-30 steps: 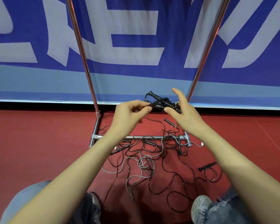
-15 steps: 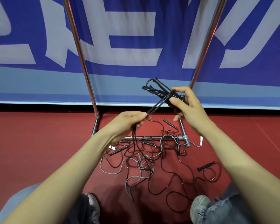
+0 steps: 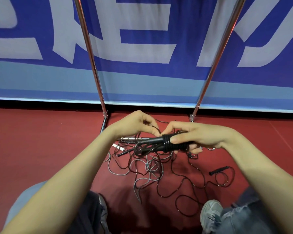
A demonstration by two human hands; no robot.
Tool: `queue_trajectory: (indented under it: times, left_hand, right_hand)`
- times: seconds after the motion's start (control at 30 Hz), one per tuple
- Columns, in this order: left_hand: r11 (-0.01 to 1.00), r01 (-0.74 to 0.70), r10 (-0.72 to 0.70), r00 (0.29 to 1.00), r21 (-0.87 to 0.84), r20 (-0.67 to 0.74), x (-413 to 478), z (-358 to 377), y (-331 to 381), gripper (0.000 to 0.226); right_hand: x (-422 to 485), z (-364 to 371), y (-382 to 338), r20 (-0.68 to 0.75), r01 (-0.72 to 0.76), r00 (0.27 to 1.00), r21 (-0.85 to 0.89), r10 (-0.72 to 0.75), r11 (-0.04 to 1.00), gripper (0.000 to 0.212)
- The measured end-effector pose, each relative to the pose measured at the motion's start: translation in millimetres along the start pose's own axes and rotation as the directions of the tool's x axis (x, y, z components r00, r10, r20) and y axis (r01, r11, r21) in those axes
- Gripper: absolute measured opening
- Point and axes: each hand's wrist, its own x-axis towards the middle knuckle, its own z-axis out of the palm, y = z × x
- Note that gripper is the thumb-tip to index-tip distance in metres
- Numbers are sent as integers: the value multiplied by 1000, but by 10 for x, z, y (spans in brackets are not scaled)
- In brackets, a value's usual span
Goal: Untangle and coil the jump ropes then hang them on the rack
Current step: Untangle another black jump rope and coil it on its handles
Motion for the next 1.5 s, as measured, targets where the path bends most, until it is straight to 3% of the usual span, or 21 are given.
queue_trajectory:
  times: [0.1,0.2,0.3,0.4,0.47,0.53,0.67,0.77,0.9,1.03,1.17,1.27,1.33,1.5]
  left_hand:
    - [994,24,-13,994,109,-105,39,61,32,16]
    - [996,29,-10,973,80,-232,66,179,71,21]
    - [1000,10,-11,948,-4,-320,77,270,112,20]
    - [971,-65,-21,936,-232,-351,88,263,162,24]
    - [950,-85,-25,938,-299,-346,84,270,192,28]
    - [926,-67,-53,952,-371,-302,74,291,198,24]
    - [855,-63,-41,981,-515,-189,69,280,189,24]
    - [862,-34,-22,994,-507,-105,43,259,151,21]
    - [895,34,-98,988,-444,-122,60,212,-36,26]
    - [856,58,-126,987,-513,-100,98,227,-122,40]
    - [872,58,-119,988,-486,-95,108,227,-179,23]
    - [936,34,-103,978,-351,-182,116,179,-190,7]
    - [967,-3,-45,982,-256,-182,101,140,-172,9]
    - [1000,-9,8,996,-13,-85,72,17,-98,9]
  right_hand:
    - [51,4,-16,-95,-134,988,-149,121,980,25]
    - [132,16,35,-251,-200,957,-214,144,956,42]
    - [207,19,97,-421,-169,907,-386,-9,907,51]
    - [258,-50,100,-614,-55,765,-363,-194,930,40]
    - [259,-110,82,-723,-28,645,-349,-250,937,39]
    - [234,-146,78,-769,0,578,-333,-272,943,39]
    - [214,-160,83,-787,49,534,-336,-309,941,41]
    - [210,-233,89,-812,132,481,-304,-330,943,39]
    - [141,-248,12,-774,354,564,-87,-286,931,39]
    - [56,-229,-50,-740,480,618,90,-264,872,36]
    - [-33,-202,-59,-600,514,732,178,-322,839,37]
    - [-43,-159,-34,-382,446,857,212,-347,869,40]
    - [-40,-134,-17,-246,361,919,206,-309,910,41]
    - [-24,-66,19,39,6,999,41,-8,999,35]
